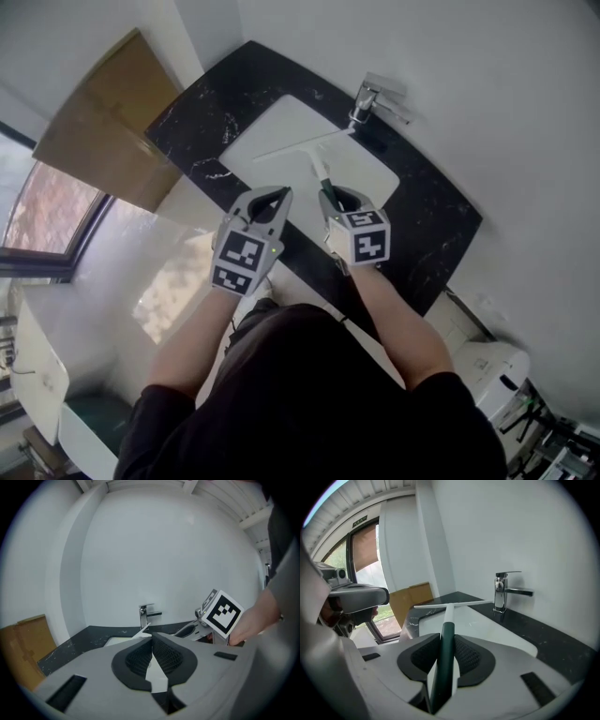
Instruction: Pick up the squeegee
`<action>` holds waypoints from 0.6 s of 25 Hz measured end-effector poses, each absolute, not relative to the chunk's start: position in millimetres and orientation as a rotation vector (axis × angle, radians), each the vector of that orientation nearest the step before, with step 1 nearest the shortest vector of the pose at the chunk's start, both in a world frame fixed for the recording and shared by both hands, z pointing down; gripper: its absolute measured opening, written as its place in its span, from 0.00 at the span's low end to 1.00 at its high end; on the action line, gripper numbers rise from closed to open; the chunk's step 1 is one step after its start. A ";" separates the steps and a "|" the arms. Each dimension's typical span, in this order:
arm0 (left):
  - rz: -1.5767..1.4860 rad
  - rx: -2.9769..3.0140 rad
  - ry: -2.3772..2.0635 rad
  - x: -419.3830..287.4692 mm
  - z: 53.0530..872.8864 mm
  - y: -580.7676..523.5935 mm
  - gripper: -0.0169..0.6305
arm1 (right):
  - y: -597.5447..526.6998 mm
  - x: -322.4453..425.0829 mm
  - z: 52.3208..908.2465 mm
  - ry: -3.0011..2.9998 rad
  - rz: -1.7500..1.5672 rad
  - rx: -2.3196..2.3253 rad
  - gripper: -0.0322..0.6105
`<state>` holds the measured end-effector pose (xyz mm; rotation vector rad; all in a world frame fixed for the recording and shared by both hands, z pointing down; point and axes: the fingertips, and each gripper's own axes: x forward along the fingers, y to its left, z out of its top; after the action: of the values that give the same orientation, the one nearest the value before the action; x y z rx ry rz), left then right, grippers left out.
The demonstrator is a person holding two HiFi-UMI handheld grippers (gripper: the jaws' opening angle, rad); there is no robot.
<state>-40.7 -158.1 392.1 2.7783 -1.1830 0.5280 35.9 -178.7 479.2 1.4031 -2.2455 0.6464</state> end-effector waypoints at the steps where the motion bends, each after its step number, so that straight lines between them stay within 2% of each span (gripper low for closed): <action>1: 0.515 2.786 -1.184 -38.5 388.2 -153.4 0.04 | -170.9 40.8 471.8 -2.255 0.628 1.415 0.21; 15: 0.504 2.855 -1.123 10.4 385.9 -96.3 0.04 | -87.7 89.8 407.2 -2.354 0.440 1.526 0.21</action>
<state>10.4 -96.3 385.9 2.8549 -1.1231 0.5043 89.8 -87.7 407.2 1.5264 -2.3538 0.4401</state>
